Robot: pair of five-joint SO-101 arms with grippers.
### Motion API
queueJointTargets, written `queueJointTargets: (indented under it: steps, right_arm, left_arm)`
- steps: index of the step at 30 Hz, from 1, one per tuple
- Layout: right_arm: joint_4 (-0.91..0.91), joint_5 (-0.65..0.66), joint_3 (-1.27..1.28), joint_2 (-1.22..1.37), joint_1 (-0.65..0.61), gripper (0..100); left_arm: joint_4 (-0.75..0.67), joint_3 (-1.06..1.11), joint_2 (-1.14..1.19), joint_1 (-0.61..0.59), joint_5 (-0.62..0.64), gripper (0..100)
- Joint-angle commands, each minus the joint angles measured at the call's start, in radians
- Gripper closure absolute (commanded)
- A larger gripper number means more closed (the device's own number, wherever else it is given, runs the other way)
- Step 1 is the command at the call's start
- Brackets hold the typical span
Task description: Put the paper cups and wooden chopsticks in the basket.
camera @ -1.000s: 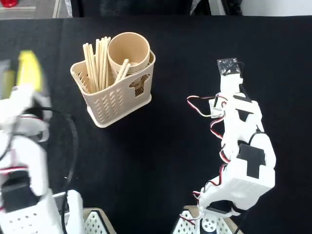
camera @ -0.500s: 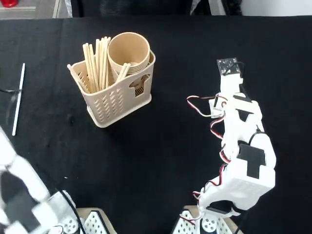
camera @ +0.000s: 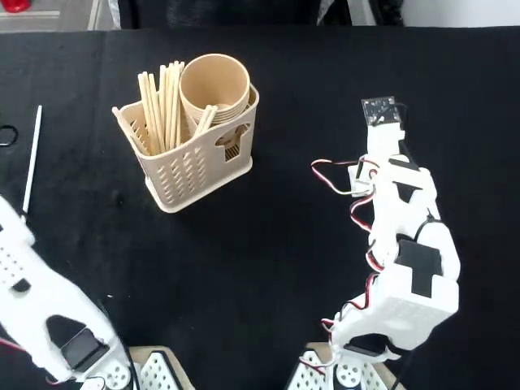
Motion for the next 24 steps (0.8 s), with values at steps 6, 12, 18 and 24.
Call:
queueJointTargets:
  steps: [6,12,18,24]
  right_arm:
    - [-0.011,0.011,-0.002,-0.059,0.003,98.5]
    - [-0.011,0.011,-0.001,-0.059,0.003,98.5]
    - [-0.011,0.011,-0.001,-0.059,0.003,98.5]
    - [-0.011,0.011,-0.001,-0.059,0.003,98.5]
  left_arm:
    - [0.089,-0.743,0.457,-0.004,0.021,84]
    - [-0.025,-0.641,0.545,-0.01,0.023,84]
    - [-0.009,-0.567,0.545,-0.004,0.017,98]
    - [0.198,-0.714,0.528,0.039,0.021,97]
